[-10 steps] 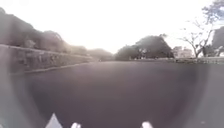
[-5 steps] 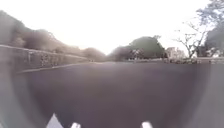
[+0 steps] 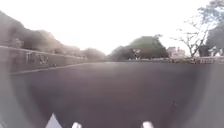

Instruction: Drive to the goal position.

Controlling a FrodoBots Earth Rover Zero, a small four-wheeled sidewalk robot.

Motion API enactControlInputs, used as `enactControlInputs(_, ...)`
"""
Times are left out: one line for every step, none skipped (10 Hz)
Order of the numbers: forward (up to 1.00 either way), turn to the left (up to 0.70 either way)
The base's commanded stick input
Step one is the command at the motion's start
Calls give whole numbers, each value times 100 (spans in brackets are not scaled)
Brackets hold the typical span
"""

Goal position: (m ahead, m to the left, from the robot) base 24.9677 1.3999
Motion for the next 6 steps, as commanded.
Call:
enactControlInputs(70,0)
enactControlInputs(70,0)
enactControlInputs(70,0)
enactControlInputs(70,0)
enactControlInputs(70,0)
enactControlInputs(70,0)
